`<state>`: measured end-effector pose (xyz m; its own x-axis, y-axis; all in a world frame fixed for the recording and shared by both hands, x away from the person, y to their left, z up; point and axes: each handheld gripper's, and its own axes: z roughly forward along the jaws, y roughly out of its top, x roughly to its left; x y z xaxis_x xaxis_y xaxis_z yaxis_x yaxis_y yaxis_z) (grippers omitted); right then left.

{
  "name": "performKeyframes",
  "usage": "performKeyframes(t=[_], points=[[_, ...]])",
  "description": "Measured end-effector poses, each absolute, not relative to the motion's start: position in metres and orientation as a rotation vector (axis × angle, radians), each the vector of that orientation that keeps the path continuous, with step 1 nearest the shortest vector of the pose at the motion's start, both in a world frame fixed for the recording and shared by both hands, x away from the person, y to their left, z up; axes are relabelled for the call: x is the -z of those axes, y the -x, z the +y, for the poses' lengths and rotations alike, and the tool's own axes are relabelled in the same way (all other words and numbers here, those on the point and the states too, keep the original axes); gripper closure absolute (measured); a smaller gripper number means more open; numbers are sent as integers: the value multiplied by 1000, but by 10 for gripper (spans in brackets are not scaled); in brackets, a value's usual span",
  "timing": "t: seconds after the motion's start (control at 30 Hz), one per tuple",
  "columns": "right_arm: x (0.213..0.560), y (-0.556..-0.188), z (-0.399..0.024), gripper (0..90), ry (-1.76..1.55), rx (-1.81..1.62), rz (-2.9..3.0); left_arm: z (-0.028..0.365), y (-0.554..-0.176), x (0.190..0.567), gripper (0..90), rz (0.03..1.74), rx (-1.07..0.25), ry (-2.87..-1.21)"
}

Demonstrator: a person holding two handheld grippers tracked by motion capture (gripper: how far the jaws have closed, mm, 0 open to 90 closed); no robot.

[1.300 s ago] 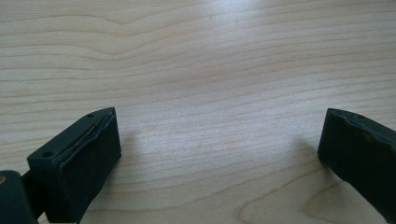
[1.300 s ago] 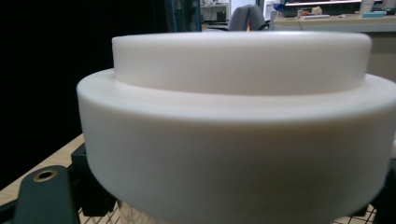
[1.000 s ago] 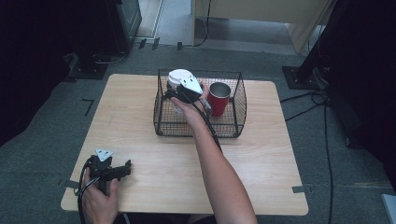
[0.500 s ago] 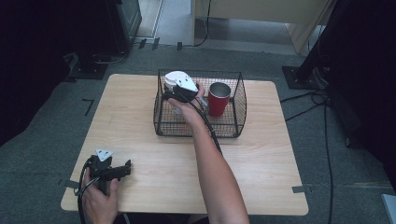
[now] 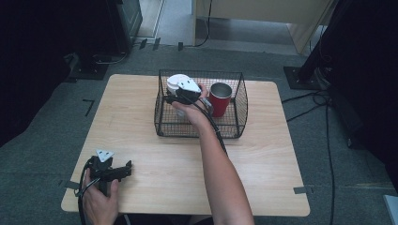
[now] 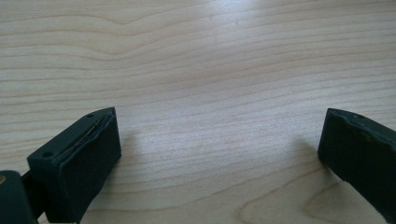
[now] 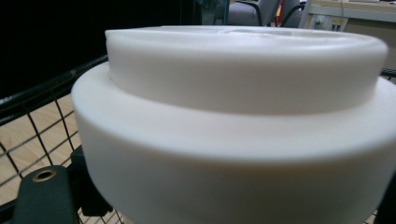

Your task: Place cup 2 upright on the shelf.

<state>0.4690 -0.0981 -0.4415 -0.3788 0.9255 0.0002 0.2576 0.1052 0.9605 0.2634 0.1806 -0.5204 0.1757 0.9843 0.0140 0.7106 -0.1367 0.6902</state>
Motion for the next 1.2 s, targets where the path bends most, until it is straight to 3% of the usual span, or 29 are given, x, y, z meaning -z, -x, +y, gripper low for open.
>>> performKeyframes(t=[0.27, 0.63, 1.2], points=[[442, -465, -105, 140, -1153, -1299, 1744, 180, -264, 520, 0, 1594, -654, -1909], [441, -459, -113, 2, -1122, -1338, 1780, 180, -264, 520, 0, 1594, -654, -1909], [423, -447, -127, 0, -1055, -1348, 1762, 180, -265, 520, 0, 1598, -656, -1907]])
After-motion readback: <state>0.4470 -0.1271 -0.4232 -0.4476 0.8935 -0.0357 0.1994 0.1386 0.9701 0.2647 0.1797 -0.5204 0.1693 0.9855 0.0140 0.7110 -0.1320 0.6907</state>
